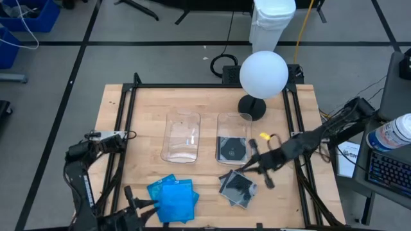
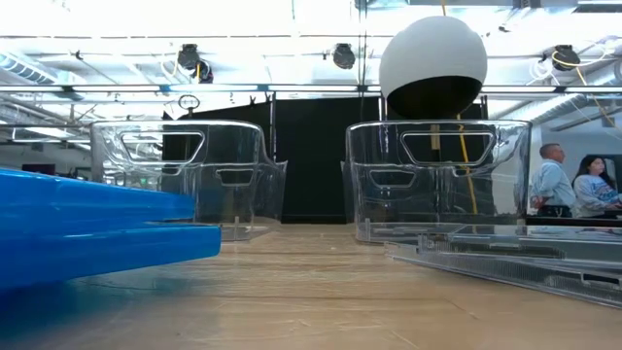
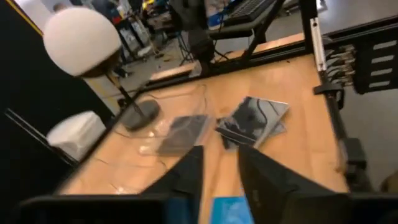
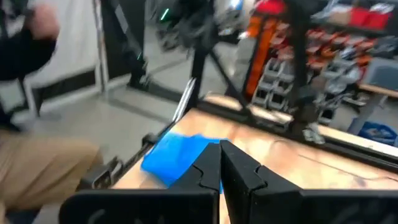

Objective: Pick & place jewel cases by type
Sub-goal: Put the blue CD case into the left transparent bin

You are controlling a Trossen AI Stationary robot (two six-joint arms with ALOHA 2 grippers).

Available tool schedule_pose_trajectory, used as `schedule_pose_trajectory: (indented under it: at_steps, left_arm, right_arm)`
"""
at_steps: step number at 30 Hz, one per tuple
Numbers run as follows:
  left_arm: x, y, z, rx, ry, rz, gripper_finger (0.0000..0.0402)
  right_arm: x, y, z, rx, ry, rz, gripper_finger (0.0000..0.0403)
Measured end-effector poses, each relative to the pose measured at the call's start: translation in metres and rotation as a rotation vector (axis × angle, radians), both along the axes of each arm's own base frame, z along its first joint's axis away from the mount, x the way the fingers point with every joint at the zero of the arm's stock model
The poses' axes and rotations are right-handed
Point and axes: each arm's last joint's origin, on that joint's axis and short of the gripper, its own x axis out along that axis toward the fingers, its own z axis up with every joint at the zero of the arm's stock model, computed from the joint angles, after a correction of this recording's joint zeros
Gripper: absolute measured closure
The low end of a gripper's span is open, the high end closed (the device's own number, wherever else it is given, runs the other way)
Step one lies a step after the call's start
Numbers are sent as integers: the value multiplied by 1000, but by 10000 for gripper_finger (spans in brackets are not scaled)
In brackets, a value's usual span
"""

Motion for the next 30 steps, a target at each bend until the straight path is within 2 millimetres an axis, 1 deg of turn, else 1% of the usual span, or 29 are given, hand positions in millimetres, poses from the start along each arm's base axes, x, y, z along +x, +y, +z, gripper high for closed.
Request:
schedule_pose_trajectory:
  at_steps: [2,3,4,8,10,12,15,19,22,25,28,30]
  left_arm:
    - [4,5,4,16,43,4,363]
    - [6,7,5,19,71,7,381]
    - [7,10,6,14,95,12,391]
    - [9,14,7,-33,150,38,391]
    - [8,14,1,-79,168,57,396]
    - [5,14,-10,-130,201,90,397]
    - [-1,14,-32,-196,262,144,393]
    - [-10,10,-62,-241,334,137,398]
    - [-15,4,-84,-233,397,54,392]
    - [-15,-2,-102,-212,417,-61,377]
    - [-12,-9,-114,-185,429,-179,360]
    - [-8,-12,-118,-178,428,-243,347]
  right_arm:
    - [17,17,5,-18,23,24,403]
    - [26,25,5,-18,42,31,403]
    - [35,33,2,-17,74,35,403]
    - [69,59,-23,-32,186,39,403]
    - [81,67,-33,-31,205,36,403]
    - [89,73,-50,-14,242,30,403]
    - [98,77,-73,3,298,53,398]
    - [109,79,-81,79,262,46,372]
    - [116,78,-89,105,254,54,335]
    - [121,73,-93,114,238,40,289]
    - [128,68,-99,118,234,13,252]
    - [131,64,-102,119,230,-16,239]
